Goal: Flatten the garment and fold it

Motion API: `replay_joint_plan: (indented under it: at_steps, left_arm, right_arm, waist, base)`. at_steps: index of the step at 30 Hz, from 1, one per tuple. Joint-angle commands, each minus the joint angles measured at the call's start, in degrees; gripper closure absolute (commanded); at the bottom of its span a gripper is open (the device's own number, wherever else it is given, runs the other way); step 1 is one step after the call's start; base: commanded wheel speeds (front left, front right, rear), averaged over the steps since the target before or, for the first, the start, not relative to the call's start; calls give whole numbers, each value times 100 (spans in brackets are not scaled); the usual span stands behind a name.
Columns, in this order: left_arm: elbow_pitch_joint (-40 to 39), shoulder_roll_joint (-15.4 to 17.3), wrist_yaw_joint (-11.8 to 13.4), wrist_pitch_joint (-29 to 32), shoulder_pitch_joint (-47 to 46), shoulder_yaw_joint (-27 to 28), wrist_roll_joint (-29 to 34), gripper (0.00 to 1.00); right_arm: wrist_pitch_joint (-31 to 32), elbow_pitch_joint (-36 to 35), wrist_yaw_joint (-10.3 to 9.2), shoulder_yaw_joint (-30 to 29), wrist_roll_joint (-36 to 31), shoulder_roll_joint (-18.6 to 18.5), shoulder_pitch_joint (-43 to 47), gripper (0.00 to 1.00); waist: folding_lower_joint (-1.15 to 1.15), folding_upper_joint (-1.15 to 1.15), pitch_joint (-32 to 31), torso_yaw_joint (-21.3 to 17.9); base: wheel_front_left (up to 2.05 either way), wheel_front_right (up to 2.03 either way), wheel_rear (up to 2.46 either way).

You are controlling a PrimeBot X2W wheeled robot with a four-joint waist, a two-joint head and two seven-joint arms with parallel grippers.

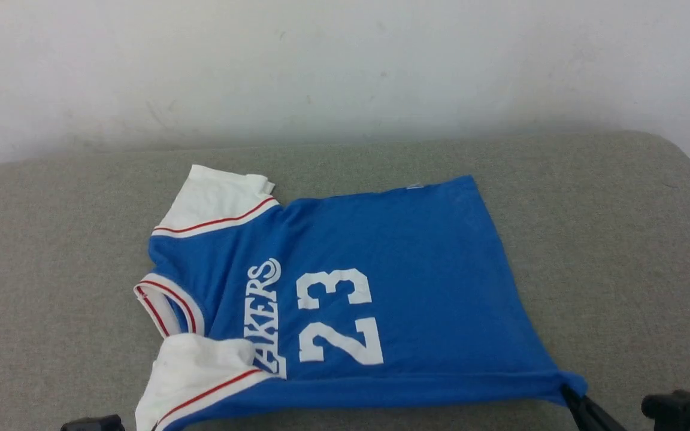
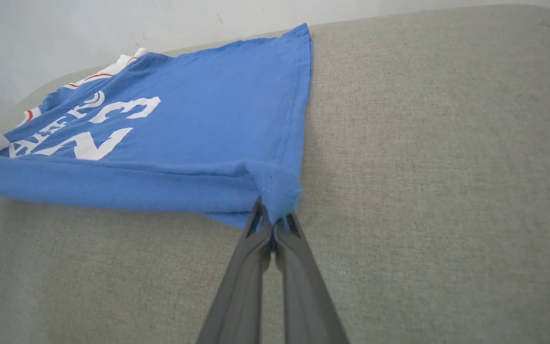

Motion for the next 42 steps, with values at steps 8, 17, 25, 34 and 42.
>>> replay_joint_plan:
  at_steps: [8, 17, 25, 34, 42]
  left_arm:
    - [146, 42, -30, -54, -155, 65, -37, 100]
    - [562, 250, -491, 59, -1145, 40, 73, 100]
    - [1126, 199, -829, 217, -2100, -64, 93, 100]
    - [2261, -157, -1218, 108, -2766, -184, -100, 95]
    - [2557, -544, -1152, -538, -2536, 98, -389, 0]
  right_arm:
    - [709, -693, -5, -478, -527, 650, 407, 100]
    - [1095, -407, -5, -261, -656, 623, -698, 100]
    - [1034, 530, -5, 236, -414, 487, -2012, 100]
    - [528, 1990, -5, 974, -217, 444, -3192, 80]
    - [-298, 2541, -5, 1549, -45, 372, -3371, 0]
  waist:
    - [1, -1, 130, -68]
    - [1, -1, 380, -93]
    - [1, -1, 896, -77]
    - [1, -1, 1358, -93]
    - [1, -1, 1117, -57]
  base:
    - [0, 0, 0]
    - [0, 0, 0]
    - [0, 0, 0]
    - [0, 0, 0]
    - [0, 0, 0]
